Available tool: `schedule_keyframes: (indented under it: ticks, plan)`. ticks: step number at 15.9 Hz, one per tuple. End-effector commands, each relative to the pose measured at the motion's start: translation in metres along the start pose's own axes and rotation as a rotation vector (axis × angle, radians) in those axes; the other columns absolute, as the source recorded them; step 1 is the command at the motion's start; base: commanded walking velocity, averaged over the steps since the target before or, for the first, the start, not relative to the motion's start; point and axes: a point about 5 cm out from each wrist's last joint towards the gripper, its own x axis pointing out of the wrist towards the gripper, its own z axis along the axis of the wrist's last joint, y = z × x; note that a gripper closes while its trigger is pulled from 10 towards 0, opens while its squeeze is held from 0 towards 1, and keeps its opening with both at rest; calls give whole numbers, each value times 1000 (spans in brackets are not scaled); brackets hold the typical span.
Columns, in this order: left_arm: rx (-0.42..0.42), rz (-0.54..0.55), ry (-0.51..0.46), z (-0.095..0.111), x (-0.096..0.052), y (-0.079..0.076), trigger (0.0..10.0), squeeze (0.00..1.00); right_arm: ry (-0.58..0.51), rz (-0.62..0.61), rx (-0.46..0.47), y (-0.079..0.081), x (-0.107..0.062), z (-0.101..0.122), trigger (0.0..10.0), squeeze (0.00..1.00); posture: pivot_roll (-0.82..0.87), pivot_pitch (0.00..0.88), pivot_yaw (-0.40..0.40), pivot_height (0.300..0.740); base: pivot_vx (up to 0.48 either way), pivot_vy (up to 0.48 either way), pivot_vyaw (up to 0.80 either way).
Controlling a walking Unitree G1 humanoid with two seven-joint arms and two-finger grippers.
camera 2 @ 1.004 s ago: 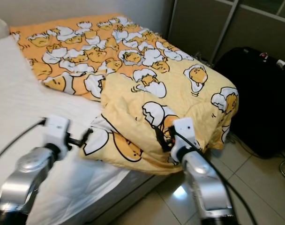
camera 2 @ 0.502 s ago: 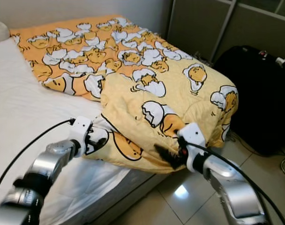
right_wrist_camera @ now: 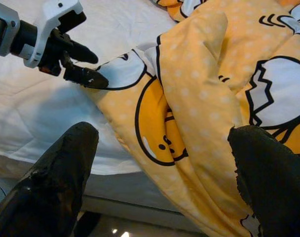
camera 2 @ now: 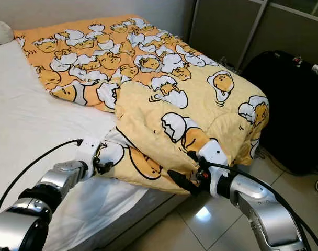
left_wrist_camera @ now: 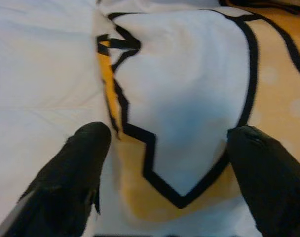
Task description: Clean up the room
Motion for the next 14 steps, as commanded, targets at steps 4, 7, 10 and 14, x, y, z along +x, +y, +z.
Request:
schedule_keyframes:
  ticks: [4,7,10,14]
  plan:
    - [-15,-34,-18,2,3,-6,0,0,5,34,-4,0,0,5,10000,1000,-198,0,-27,740,0,0,0]
    - [4,-26,-17,-2,3,-5,0,0,19,59,-1,2,1,3,10000,1000,-198,0,-31,740,0,0,0]
    - [31,-22,-4,-4,3,-3,0,0,24,106,26,6,2,3,10000,1000,-199,0,-32,740,0,0,0]
    - [35,-38,2,-6,3,-4,0,0,101,253,99,16,-4,-5,10000,1000,-199,0,-32,740,0,0,0]
